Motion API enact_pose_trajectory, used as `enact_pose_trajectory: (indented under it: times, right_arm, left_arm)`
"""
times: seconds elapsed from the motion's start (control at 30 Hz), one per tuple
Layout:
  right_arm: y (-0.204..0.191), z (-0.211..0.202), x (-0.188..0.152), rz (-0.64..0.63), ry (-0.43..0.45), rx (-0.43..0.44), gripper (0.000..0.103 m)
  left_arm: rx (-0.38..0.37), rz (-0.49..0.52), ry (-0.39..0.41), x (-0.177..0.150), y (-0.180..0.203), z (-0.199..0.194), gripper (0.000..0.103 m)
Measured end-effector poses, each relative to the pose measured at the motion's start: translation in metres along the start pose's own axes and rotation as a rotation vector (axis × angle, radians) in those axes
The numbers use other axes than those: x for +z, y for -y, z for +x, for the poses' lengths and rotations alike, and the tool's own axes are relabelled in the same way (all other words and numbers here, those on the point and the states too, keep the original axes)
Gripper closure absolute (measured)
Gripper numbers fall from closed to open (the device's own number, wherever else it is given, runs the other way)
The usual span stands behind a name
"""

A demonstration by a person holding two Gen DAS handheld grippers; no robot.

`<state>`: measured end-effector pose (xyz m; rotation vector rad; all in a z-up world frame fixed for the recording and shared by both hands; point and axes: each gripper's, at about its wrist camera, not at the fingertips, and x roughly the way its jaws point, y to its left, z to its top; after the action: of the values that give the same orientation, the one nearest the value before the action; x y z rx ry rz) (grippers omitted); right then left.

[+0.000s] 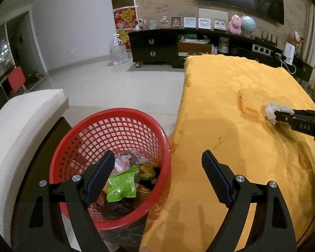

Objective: Collect trash
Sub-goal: 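Grasp the white mesh cloth with the right tool while the left tool moves to the yellow foam net, then grasp the yellow foam net with the left tool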

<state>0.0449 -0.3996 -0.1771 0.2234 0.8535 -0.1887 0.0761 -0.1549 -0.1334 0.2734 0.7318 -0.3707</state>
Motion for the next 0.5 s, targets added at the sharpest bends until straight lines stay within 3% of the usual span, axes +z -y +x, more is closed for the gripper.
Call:
enact_pose_trajectory:
  times: [0.23,0.5]
  right_arm:
    - [0.016,-0.032,0.005,0.077,0.068,-0.012,0.063]
    - [0.043,-0.049,0.006,0.184,0.087,-0.053,0.063]
  left_arm:
    - [-0.048,0.003,-0.007,0.010,0.009,0.001,0.021]
    - [-0.156,0.106,-0.019,0.046,0.064,0.017,0.021]
